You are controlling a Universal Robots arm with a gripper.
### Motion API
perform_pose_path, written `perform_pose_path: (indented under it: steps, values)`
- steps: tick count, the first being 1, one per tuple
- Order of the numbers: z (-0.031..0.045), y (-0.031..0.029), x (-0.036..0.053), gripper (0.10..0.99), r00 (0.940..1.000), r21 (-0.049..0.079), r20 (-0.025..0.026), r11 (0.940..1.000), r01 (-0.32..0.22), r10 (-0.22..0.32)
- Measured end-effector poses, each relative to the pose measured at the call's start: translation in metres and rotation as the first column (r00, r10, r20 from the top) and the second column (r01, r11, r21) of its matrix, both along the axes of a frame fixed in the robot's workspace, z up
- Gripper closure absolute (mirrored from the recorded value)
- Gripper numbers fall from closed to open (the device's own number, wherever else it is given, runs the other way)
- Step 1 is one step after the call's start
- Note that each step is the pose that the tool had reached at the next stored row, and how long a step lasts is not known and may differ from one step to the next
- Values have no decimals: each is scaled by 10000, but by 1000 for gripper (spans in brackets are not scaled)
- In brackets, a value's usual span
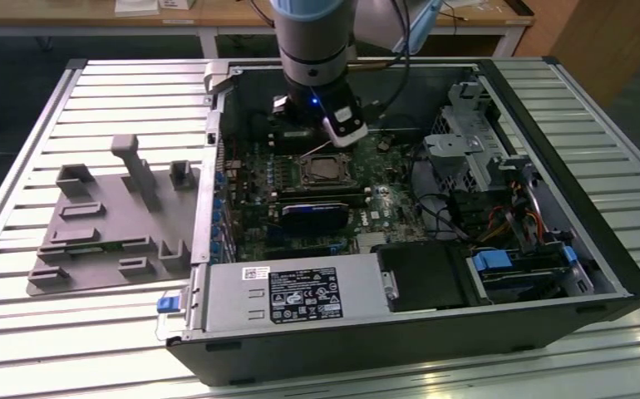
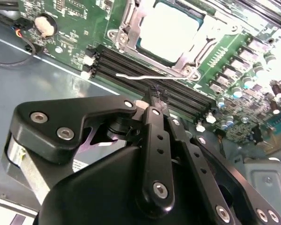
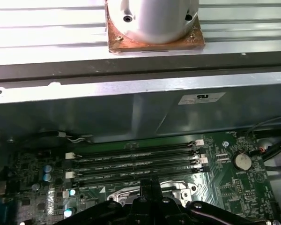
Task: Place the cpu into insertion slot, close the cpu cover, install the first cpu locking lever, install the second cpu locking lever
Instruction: 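Install the first cpu locking lever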
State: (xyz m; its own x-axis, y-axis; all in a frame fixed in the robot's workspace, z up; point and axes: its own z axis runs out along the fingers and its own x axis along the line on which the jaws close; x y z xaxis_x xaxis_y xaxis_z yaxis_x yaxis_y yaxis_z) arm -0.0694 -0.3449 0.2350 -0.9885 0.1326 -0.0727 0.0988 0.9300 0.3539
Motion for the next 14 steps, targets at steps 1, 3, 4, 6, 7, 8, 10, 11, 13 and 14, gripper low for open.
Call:
perform_pose_path:
  steps: [1, 3, 4, 6, 7, 8, 10, 11, 13, 14]
  values:
    - [-6, 0, 0, 984, 10000, 1, 69, 10000, 0, 0]
    - [-17, 0, 0, 984, 9998, 1, 191, 10000, -1, 1]
    - [-28, 1, 1, 984, 9997, 4, 234, 10000, 0, 0]
    - [-53, 0, 1, 984, 9997, 0, 251, 10000, 1, -1]
    - [-63, 0, 1, 984, 9997, 1, 253, 10000, 16, -16]
    - [-71, 0, 2, 984, 9997, 0, 252, 10000, 47, -47]
    - [-88, 0, 3, 984, 9996, 0, 252, 9999, 155, -155]
    - [-97, 1, 4, 984, 9995, 0, 252, 9998, 212, -212]
    - [-118, 12, 4, 984, 9992, -23, 253, 9995, 306, -306]
    - [-127, 18, 4, 984, 9991, -42, 253, 9994, 343, -342]
